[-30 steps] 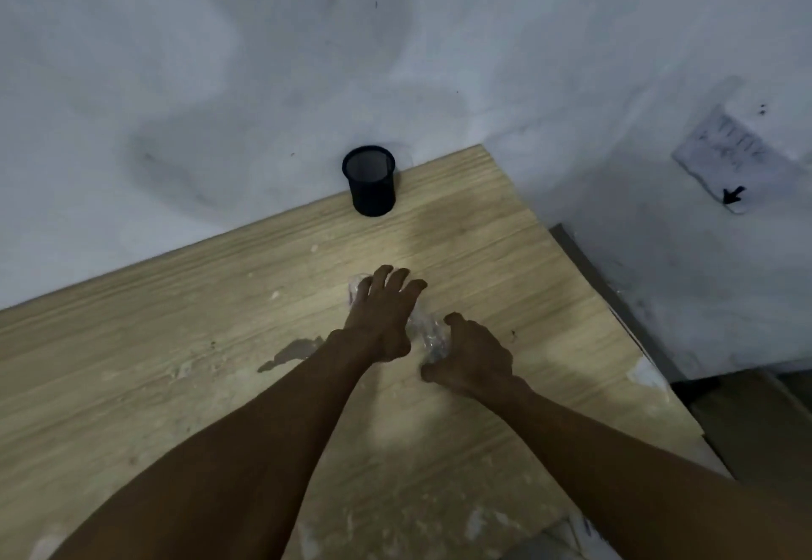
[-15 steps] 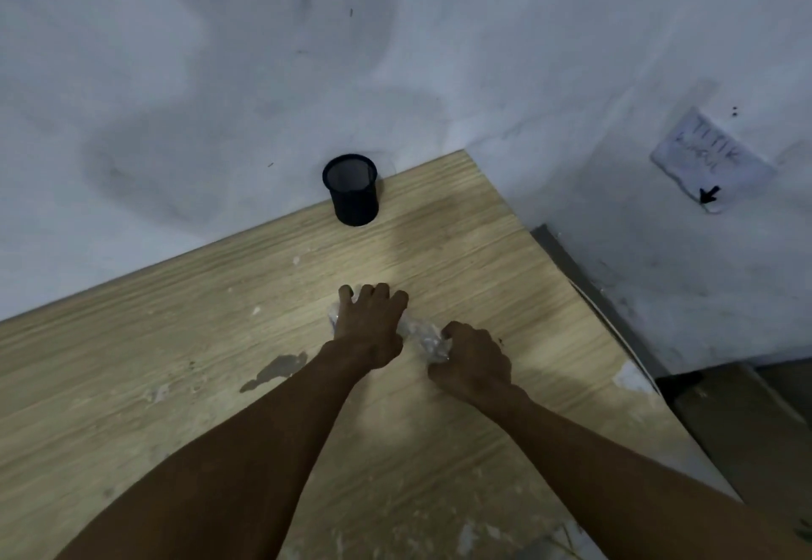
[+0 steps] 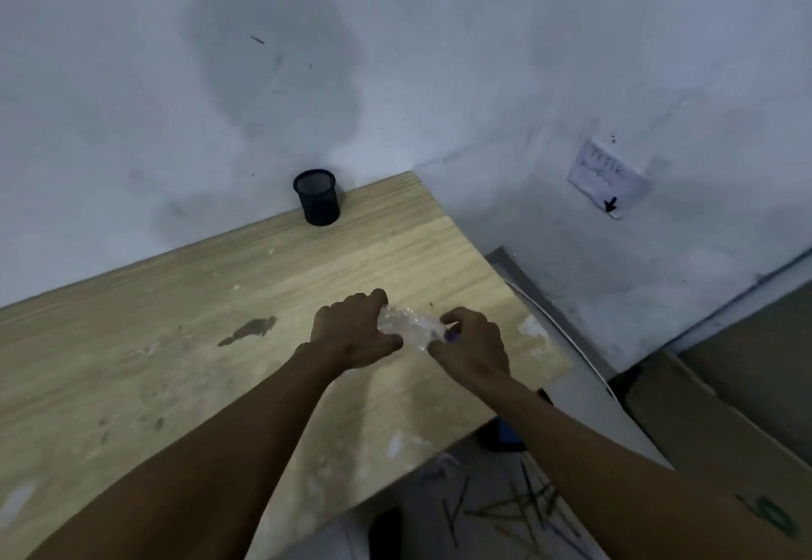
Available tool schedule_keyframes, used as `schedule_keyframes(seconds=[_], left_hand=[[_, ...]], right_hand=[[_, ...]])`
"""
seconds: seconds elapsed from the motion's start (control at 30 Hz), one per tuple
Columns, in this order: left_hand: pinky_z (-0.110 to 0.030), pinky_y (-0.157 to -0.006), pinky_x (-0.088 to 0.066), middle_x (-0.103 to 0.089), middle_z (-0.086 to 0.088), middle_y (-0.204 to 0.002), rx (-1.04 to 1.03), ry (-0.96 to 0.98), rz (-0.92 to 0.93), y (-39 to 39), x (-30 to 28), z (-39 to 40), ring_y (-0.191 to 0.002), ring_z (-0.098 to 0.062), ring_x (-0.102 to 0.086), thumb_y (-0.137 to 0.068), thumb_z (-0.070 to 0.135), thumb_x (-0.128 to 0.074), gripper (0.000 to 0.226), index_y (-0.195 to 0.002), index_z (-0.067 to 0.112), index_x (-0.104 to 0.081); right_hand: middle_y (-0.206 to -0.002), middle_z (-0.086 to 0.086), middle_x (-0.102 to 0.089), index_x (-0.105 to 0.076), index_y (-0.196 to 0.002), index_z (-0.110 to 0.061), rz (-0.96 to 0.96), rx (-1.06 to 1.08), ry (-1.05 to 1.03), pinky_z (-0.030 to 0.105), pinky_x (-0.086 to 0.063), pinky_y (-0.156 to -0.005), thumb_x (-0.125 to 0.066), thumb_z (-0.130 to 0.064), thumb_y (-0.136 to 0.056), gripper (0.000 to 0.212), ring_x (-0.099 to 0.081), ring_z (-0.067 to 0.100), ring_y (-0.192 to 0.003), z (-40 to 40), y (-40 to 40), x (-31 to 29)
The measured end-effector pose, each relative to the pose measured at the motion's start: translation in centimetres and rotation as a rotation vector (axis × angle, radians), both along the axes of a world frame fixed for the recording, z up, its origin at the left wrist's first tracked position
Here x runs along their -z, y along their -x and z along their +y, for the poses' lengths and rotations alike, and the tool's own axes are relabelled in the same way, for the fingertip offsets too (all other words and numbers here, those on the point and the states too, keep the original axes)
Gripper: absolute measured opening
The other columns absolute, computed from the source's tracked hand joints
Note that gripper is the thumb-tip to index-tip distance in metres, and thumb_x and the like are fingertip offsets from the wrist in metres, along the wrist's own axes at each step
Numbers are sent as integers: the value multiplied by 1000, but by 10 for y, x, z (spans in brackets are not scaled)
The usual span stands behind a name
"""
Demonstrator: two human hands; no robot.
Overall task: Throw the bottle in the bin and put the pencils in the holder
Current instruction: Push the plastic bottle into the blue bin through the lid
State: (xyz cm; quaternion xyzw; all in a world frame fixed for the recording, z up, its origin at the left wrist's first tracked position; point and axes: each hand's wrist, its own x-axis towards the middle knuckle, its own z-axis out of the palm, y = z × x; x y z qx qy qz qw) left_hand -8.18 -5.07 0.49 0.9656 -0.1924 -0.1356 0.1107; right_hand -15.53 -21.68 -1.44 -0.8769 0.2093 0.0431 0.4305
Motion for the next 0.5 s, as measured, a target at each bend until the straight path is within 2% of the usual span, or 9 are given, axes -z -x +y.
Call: schedule_keyframes(seconds=[0.1, 0.2, 0.3, 0.37, 0.43, 0.5], left_hand=[[-34, -70, -40, -66, 2, -98, -52, 40, 24, 51, -12, -12, -90, -24, -60, -70, 53, -53, 53, -115, 25, -51], [-38, -78, -47, -66, -2, -103, -95, 76, 96, 98, -19, -24, -90, -27, -60, -70, 58, -51, 59, -119, 25, -49], [-40, -82, -49, -64, -6, -111, -99, 115, 175, 146, -24, -34, -93, -28, -59, -72, 60, -53, 60, -120, 25, -49], [-40, -86, -49, -61, -8, -120, -103, 136, 232, 173, -26, -41, -99, -29, -57, -71, 59, -55, 63, -124, 24, -51], [-41, -89, -49, -59, -10, -125, -124, 169, 289, 199, -29, -46, -103, -29, -57, -66, 60, -55, 72, -127, 22, -51], [-40, -89, -49, -59, -11, -126, -130, 207, 326, 220, -30, -52, -105, -28, -57, -63, 60, -56, 74, -126, 20, -53]], right_hand=[[-97, 1, -65, -65, -113, -12, -91, 87, -94, 27, -50, -74, -80, -20, -73, 43, -60, 18, -86, -15, 49, -8], [-90, 6, -66, -65, -105, -9, -124, 211, -272, 39, -60, -74, -81, -9, -70, 38, -64, 26, -81, -29, 95, -10], [-93, 16, -69, -65, -106, -10, -101, 275, -394, 45, -61, -75, -81, -9, -71, 38, -67, 28, -77, -41, 142, -10], [-93, 14, -70, -65, -106, -11, -88, 298, -432, 40, -61, -72, -79, -9, -74, 34, -66, 23, -75, -47, 168, -12], [-85, 12, -68, -65, -103, -9, -80, 320, -476, 32, -58, -63, -76, -8, -78, 27, -64, 19, -69, -54, 194, -17], [-79, 10, -67, -66, -99, -7, -82, 353, -508, 31, -56, -60, -75, -7, -79, 22, -62, 18, -63, -59, 215, -20]])
